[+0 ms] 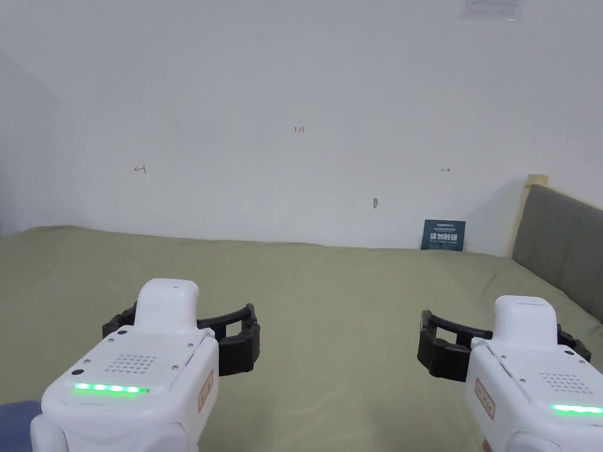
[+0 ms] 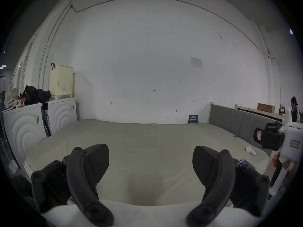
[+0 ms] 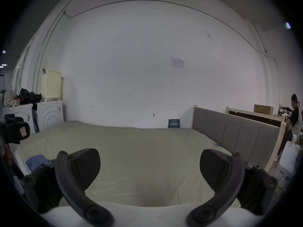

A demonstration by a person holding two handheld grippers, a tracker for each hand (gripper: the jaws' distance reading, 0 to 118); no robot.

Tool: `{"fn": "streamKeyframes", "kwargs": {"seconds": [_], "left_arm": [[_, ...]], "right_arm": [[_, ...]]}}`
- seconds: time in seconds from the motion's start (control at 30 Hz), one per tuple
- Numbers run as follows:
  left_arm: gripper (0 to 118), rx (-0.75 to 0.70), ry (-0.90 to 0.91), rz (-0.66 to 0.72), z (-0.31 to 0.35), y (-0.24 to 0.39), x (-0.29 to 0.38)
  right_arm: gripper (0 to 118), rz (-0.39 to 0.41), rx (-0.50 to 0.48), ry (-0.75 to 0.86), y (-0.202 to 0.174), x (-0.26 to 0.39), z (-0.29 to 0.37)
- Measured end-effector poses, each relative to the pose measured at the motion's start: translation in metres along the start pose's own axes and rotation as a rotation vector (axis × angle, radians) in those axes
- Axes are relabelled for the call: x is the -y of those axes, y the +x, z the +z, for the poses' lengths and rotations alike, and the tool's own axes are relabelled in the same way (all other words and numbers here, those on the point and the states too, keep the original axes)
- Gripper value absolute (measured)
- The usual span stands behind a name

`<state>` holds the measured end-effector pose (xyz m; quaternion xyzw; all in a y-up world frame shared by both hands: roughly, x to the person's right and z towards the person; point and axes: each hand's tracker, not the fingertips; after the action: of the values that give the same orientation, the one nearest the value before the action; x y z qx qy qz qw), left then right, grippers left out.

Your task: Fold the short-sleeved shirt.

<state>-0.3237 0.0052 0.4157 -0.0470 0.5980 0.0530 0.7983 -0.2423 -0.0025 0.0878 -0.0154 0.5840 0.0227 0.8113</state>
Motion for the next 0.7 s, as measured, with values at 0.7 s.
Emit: {"fn": "streamKeyframes", "kwargs": {"seconds": [0.7], "left_arm": [[108,-0.074,0.036,0.015,-0.018,-0.014,-0.023]], "right_arm": [[118,-0.021,0.082,0.021,0.019,-0.027,-0.032]]}}
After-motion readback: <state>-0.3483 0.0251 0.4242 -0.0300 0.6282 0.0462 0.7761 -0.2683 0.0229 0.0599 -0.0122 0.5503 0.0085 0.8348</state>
